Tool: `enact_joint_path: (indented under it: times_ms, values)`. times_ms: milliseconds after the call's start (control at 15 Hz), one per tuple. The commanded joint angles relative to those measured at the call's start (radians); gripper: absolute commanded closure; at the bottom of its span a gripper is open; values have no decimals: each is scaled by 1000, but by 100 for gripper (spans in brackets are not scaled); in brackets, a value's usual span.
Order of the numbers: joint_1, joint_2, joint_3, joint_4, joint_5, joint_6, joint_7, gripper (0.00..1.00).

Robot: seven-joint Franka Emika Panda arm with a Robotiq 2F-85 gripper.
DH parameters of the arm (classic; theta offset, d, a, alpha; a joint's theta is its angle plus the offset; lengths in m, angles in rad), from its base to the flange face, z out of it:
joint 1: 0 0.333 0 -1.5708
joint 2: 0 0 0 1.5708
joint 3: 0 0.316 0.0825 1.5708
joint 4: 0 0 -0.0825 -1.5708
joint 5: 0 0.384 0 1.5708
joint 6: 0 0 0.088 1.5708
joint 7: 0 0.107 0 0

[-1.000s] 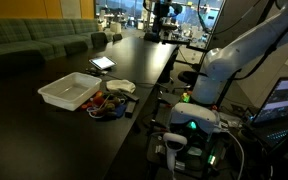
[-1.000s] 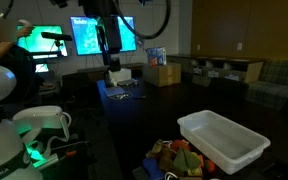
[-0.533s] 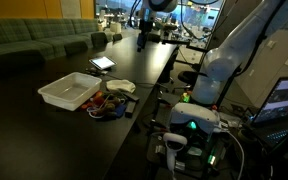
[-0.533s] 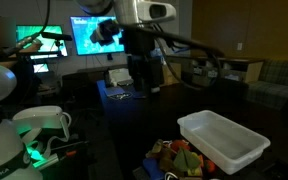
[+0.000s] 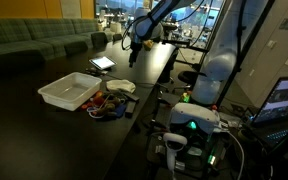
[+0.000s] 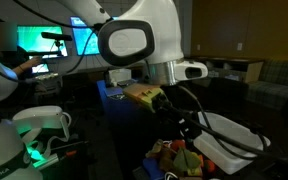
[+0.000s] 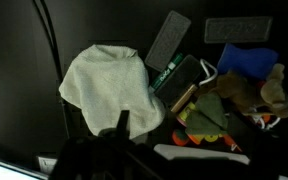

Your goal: Use the towel to push the items that are on the table to the left

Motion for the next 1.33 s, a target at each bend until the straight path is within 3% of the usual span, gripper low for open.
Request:
enact_joint_path:
  times_ms: [0, 267, 467, 800, 1267]
  values:
    - [-31, 166, 7, 64, 99, 152, -86, 0]
    - [-122, 362, 103, 162, 295, 252, -184, 0]
    - [-218, 489, 202, 262, 352, 254, -196, 0]
    - [-308, 690, 268, 432, 302, 237, -161, 0]
    - [-340, 910, 257, 632, 225, 261, -111, 0]
